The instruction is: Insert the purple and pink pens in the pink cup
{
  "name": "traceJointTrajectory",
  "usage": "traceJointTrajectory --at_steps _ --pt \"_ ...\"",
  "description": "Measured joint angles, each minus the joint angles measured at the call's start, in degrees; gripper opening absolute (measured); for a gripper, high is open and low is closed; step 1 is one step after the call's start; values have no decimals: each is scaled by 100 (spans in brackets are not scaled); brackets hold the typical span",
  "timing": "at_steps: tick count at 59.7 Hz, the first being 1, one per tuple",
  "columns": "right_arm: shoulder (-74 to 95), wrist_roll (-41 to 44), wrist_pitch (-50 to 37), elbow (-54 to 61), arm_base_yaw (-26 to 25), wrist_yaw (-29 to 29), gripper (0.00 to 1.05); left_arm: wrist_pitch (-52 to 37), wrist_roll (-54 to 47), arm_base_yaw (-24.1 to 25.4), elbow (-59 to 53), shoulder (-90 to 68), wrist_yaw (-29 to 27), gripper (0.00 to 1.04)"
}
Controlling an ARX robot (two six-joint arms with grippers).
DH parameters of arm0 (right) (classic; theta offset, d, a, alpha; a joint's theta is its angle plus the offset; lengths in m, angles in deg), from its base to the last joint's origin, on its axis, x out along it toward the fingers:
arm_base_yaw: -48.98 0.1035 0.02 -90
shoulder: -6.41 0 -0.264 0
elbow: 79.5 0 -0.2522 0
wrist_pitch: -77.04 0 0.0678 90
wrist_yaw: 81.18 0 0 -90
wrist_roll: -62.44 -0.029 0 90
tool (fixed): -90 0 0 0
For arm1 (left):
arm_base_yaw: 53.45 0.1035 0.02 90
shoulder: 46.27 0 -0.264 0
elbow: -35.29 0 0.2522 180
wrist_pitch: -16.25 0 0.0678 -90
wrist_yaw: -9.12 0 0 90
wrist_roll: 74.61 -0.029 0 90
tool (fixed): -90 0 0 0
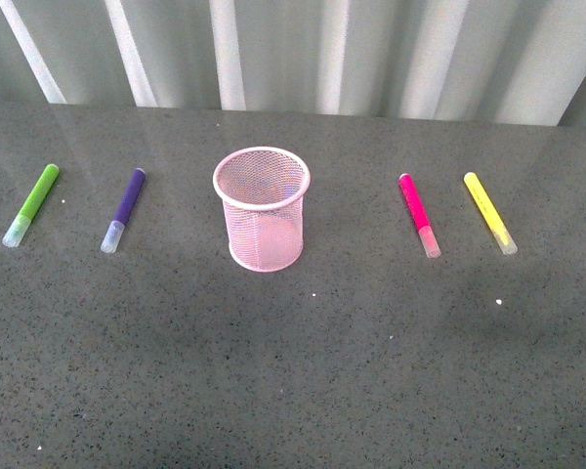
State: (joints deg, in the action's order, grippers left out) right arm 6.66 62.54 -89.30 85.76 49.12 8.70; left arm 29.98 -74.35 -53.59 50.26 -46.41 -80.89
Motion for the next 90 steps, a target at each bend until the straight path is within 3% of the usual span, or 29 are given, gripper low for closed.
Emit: traceJointTrajectory --at_steps 79,86,90 --pt "0 0 0 0 0 0 98 0 0 0 0 0 0 98" --pt "0 0 0 0 0 0 98 1207 739 -348 413 -785 -1073 98" --pt "0 0 0 0 0 2 98 1019 1067 -315 420 -1388 -922 98"
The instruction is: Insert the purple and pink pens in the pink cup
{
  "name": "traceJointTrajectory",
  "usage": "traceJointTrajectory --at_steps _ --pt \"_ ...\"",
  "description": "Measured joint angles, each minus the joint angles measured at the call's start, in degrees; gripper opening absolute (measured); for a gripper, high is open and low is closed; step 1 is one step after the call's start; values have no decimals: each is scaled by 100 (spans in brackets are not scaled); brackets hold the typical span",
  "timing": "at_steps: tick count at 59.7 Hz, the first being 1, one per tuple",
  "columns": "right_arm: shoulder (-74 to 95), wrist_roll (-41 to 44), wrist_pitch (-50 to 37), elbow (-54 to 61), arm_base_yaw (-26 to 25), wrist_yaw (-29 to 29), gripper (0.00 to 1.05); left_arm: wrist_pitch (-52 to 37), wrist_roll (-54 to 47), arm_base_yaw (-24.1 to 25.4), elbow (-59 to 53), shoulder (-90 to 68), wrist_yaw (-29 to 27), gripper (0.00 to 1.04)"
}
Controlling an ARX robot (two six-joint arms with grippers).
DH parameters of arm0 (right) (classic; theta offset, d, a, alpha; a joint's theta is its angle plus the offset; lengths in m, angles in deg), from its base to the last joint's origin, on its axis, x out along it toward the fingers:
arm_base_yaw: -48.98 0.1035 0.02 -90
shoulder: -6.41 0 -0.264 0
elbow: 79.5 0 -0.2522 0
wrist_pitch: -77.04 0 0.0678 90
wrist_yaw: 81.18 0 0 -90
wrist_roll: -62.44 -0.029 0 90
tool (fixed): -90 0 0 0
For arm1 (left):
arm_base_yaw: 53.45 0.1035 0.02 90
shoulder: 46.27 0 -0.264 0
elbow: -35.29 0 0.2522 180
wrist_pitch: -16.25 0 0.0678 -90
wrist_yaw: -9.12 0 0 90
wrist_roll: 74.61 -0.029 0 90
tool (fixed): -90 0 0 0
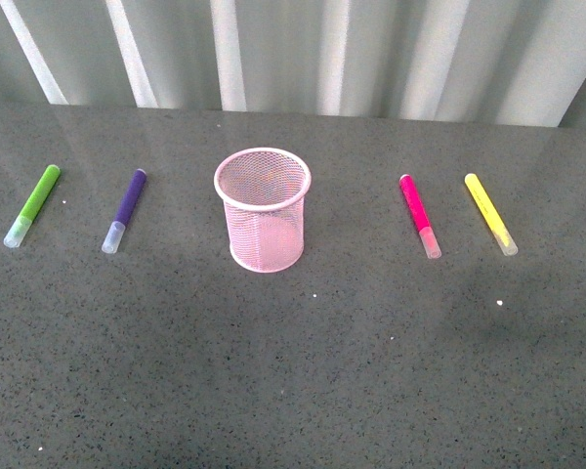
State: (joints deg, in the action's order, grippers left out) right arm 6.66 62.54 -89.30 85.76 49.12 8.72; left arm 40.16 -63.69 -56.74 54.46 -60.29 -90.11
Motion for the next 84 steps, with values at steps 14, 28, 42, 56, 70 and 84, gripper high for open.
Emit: traceJointTrajectory --at_steps 14,28,42,56,70,84 --pt "0 0 0 0 0 -2 98 -2015 -236 -15 1351 -3355 586 98" --pt "0 0 0 0 0 -2 98 -1917 -623 -197 3167 -6852 962 98" --pt "0 2 0 0 0 -2 98 -1814 -763 -420 4293 -8402 872 98" --pt "0 0 0 0 0 -2 98 -1438 -737 -448 5364 -9788 1069 98" --pt "0 0 0 0 0 -2 98 -1325 -874 -409 6137 -10605 1012 98" --pt "0 0 0 0 0 -2 98 -1268 -1187 -415 6804 -11210 802 98"
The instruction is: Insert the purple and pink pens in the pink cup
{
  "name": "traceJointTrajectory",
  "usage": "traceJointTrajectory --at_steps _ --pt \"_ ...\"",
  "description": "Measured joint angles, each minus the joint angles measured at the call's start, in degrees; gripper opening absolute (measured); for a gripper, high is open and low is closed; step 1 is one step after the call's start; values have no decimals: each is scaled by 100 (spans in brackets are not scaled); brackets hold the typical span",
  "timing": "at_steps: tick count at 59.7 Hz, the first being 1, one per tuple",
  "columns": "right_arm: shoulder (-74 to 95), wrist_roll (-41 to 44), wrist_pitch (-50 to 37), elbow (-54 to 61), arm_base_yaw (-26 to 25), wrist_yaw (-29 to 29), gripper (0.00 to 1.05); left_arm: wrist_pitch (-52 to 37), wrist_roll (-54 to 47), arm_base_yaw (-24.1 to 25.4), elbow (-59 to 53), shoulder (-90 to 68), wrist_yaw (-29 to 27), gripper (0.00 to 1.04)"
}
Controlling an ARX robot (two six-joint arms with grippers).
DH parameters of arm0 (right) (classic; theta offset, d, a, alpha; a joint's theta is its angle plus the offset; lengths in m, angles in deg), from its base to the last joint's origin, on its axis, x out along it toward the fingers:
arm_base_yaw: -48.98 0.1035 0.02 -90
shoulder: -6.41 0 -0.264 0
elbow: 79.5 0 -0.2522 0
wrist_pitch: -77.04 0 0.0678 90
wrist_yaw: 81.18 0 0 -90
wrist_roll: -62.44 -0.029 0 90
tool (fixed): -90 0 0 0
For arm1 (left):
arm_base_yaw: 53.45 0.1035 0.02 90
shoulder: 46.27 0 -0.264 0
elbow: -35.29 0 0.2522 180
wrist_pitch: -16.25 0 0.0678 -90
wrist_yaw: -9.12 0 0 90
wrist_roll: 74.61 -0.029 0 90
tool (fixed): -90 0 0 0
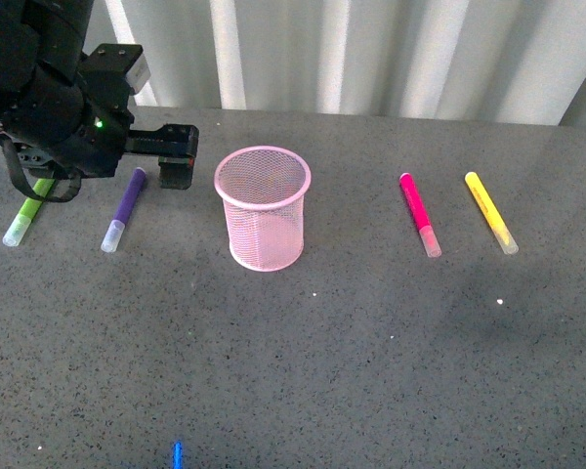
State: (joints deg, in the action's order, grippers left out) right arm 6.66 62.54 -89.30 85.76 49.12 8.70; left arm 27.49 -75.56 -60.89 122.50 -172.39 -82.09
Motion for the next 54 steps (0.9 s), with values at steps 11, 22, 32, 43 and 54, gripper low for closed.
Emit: traceJointTrajectory --at_steps 11,22,32,43,54 --pt "0 0 0 0 0 0 98 46 -127 -9 225 -328 -96 98" --pt "0 0 0 0 0 0 98 59 -168 -24 385 -573 -125 98" --pt "0 0 0 0 0 0 98 116 -234 -57 730 -883 -162 98" --pt "0 0 0 0 0 0 98 181 -245 -61 966 -1047 -133 98" --pt "0 0 0 0 0 0 98 179 -262 -52 1060 -1126 -151 98"
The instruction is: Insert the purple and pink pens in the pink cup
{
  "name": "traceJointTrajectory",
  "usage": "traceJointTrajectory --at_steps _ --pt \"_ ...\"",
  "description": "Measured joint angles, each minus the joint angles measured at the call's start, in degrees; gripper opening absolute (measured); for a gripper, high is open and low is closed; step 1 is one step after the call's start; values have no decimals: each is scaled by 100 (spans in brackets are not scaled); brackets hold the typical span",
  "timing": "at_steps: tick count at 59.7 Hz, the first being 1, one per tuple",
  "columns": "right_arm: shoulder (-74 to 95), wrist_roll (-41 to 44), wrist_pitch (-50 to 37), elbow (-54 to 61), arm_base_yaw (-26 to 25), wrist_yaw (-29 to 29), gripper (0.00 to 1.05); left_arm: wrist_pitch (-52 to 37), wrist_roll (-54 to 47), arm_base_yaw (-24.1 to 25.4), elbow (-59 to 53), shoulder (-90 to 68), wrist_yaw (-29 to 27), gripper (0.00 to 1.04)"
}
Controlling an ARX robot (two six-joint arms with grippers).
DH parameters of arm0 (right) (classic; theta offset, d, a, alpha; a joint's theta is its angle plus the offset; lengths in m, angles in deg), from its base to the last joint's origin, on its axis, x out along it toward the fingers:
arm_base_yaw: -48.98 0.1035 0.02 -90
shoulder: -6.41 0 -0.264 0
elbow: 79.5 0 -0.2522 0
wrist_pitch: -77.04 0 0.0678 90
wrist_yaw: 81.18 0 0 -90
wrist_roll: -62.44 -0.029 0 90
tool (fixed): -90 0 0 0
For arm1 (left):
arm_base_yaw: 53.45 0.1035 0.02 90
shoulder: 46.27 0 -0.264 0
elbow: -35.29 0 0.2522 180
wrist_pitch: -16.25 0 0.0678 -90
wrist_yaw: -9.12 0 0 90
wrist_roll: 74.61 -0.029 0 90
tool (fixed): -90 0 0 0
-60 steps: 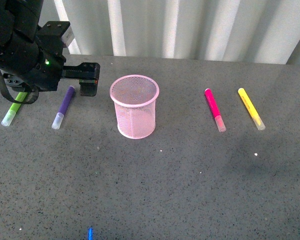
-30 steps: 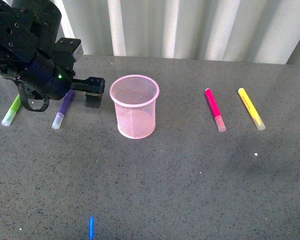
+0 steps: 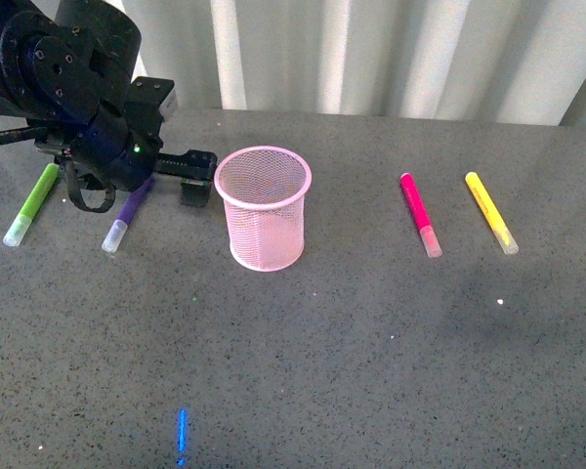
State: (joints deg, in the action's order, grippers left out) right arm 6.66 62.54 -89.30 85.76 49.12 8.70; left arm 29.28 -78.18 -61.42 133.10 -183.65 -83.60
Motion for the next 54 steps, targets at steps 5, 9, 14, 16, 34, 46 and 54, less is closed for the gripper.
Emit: traceJointTrajectory --at_steps 5,9,14,16,34,46,54 --pt "0 0 0 0 0 0 98 -7 -42 9 28 -26 -4 98" --pt "0 0 0 0 0 0 98 -44 -52 15 52 -55 -26 98" --pt "0 0 0 0 0 0 98 -44 -52 31 92 -79 -24 98" --pt "0 0 0 0 0 0 98 -44 -52 35 103 -85 -20 98" --pt "0 0 0 0 0 0 98 -37 -70 52 142 -125 -24 67" --pt "0 0 0 0 0 0 98 -4 -186 107 129 -125 -125 28" --pt "0 0 0 0 0 2 98 -4 -251 125 111 -105 -205 13"
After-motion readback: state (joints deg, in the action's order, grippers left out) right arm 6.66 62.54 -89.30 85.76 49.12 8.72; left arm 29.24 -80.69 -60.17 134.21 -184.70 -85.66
